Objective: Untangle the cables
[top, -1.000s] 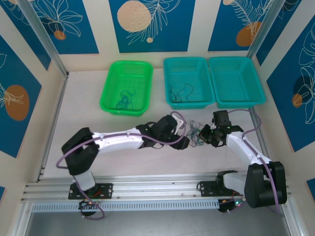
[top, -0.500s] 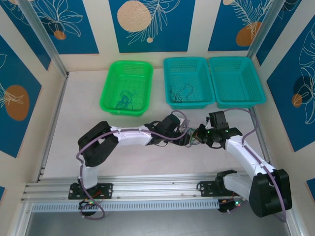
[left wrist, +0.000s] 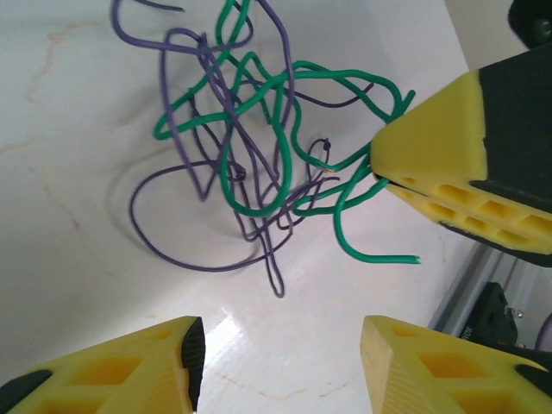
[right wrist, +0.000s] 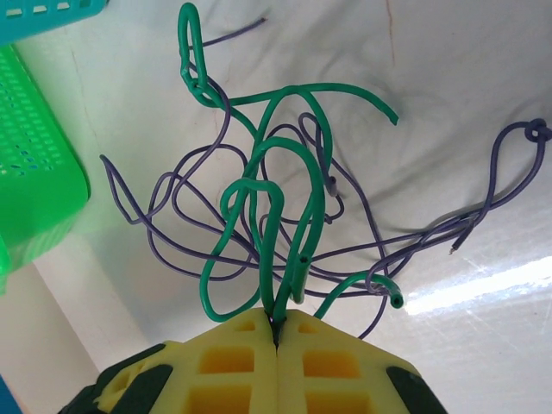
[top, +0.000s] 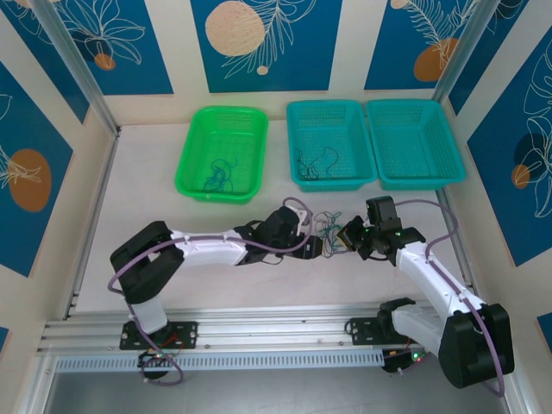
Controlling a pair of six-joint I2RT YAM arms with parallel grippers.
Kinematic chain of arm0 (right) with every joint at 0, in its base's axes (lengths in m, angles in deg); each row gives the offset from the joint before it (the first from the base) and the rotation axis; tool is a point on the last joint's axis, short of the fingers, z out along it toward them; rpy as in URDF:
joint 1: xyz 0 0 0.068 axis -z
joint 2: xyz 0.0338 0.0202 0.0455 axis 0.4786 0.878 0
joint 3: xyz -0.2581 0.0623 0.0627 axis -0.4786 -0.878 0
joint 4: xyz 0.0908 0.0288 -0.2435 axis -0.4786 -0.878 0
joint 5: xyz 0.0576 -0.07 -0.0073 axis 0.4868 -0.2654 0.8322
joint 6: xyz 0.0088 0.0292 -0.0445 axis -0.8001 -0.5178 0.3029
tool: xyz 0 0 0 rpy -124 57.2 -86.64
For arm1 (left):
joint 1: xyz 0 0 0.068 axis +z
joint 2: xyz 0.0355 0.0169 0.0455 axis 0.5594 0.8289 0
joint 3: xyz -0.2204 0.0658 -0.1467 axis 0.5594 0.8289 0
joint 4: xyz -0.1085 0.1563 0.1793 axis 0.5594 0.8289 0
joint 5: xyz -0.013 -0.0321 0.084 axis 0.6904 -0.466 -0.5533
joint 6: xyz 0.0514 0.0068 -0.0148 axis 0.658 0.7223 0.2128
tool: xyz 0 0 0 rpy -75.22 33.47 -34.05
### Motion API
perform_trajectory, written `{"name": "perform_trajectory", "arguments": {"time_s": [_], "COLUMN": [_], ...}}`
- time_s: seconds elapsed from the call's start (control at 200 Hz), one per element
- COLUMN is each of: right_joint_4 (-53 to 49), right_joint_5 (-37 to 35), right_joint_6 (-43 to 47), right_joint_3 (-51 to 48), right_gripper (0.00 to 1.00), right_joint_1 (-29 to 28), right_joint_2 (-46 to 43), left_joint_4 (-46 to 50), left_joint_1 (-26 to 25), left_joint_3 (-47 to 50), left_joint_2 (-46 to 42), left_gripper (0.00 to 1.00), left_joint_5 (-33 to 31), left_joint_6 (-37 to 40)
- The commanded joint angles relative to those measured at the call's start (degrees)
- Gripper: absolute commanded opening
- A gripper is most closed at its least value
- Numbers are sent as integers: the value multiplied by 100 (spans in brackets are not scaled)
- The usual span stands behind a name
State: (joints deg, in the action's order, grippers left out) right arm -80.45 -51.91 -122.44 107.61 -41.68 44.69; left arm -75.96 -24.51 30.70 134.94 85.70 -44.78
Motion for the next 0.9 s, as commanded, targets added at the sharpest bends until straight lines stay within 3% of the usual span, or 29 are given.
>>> {"name": "perform_trajectory", "arguments": {"time_s": [0.0, 0.205, 0.42, 0.51, 0.59, 0.695, 0.895], "right_joint_4": [122, 30, -37, -92, -193, -340, -245], "right_joint_5": [127, 66, 1, -94, -208, -386, -105], "right_joint_6": [-459, -512, -714, -691, -578, -328, 464], "right_joint_3": [-90, -69, -102, -112, -128, -226, -413], "right_gripper": [0, 0, 0, 0, 0, 0, 0], "right_joint_1": [-31, -28, -5, 48, 230, 775, 2657], "right_joint_2": [-25, -147, -179, -201, -232, -306, -239], "left_joint_4": [-281, -392, -254, -159, -130, -241, 70], "left_joint_1": [-103, -112, -107, -99, -80, 35, 425], "left_joint_3": [-276, -803, -1173, -1176, -1038, -600, 414], "left_joint_2": [334, 997, 1521, 1504, 1355, 901, -537], "left_gripper": [51, 47, 23, 0, 0, 0, 0], "left_joint_5": [203, 249, 151, 32, -37, -66, -215], "left_joint_6": [-65, 7, -193, -166, -108, -134, 10]}}
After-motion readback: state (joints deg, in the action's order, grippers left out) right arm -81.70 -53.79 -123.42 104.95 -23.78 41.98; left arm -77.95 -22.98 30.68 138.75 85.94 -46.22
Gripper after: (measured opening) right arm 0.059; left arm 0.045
